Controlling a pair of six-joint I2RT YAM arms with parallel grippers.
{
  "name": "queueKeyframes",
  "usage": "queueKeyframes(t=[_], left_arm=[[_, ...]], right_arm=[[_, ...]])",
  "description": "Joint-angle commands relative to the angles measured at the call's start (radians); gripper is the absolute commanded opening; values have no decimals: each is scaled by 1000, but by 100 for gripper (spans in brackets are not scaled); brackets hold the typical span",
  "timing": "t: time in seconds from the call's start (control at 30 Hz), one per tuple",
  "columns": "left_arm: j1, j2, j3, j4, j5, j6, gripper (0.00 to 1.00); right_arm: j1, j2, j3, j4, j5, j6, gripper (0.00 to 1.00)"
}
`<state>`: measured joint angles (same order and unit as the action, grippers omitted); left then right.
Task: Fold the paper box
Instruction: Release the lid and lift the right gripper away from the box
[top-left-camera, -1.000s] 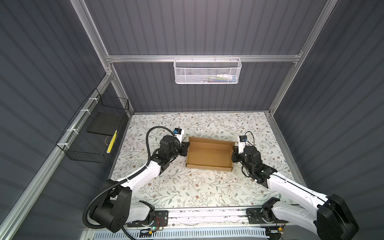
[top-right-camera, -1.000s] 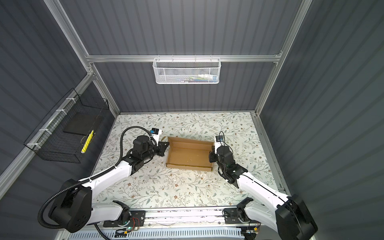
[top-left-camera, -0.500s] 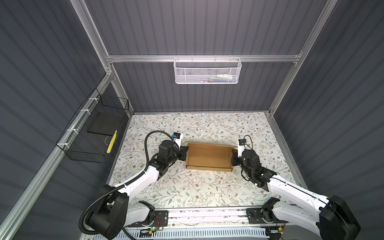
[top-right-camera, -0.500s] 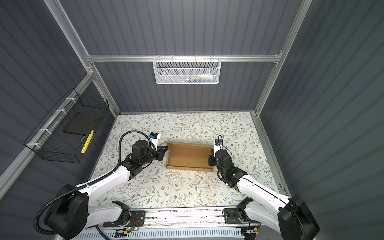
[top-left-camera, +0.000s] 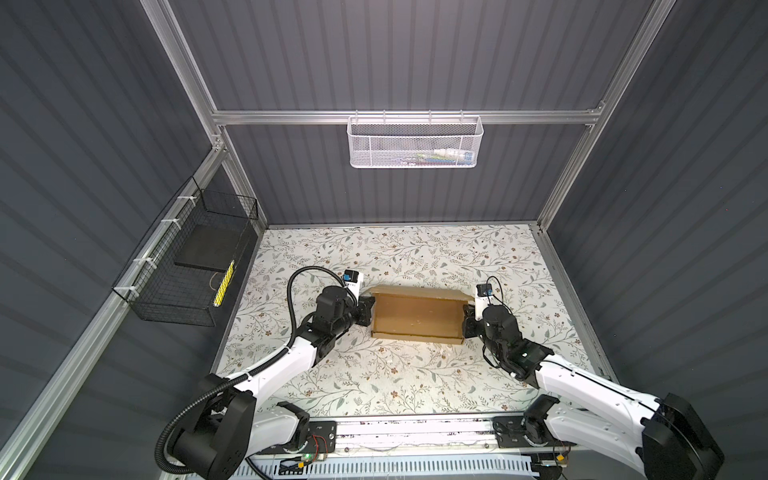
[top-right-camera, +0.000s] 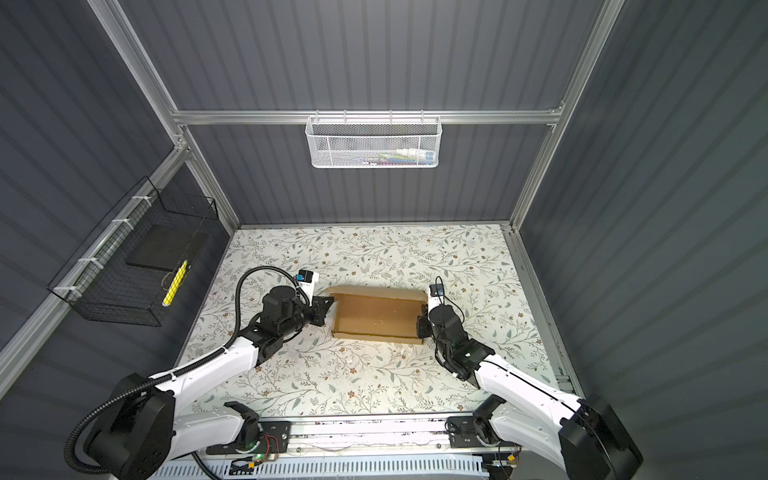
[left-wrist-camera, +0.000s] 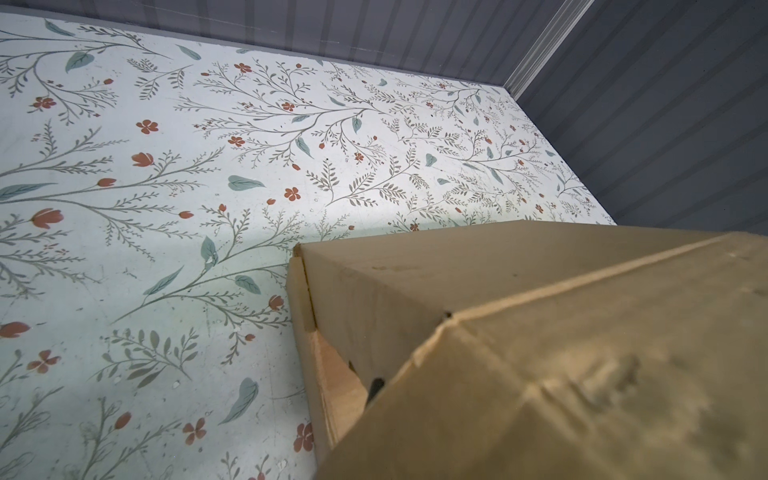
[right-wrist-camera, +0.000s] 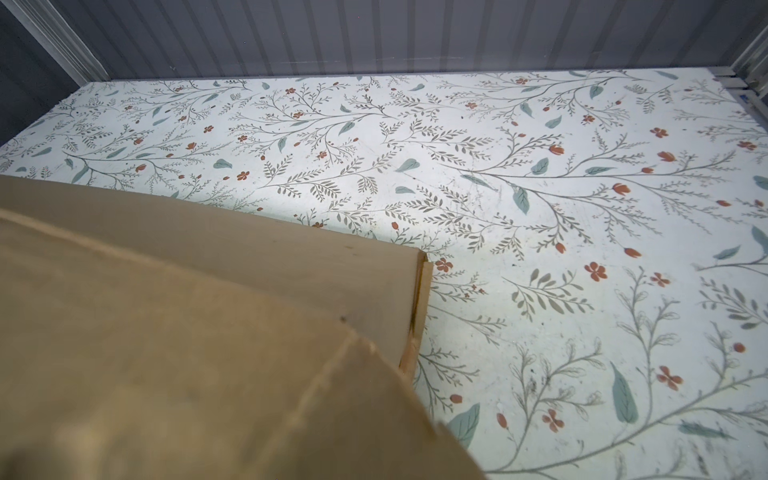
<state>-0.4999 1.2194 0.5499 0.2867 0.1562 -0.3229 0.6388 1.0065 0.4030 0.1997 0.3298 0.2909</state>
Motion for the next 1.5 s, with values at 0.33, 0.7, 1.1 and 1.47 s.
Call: queueKeyframes(t=[0.33,0.7,1.1,1.47], left_arm=[[-14,-11,-24,9,-17,-10,0],[-21,-12,-24,5,-33,-5,0],[-28,9,-13,9,-44,1,0],[-35,25,-6,17,-49,-1,0]], right_arm=[[18,-38,-24,-46,29,24,22],[26,-127,-62,-66,32,47,38],[50,-408,-112,-195,78,90,43],[52,-506,-11,-276,112,37,45]])
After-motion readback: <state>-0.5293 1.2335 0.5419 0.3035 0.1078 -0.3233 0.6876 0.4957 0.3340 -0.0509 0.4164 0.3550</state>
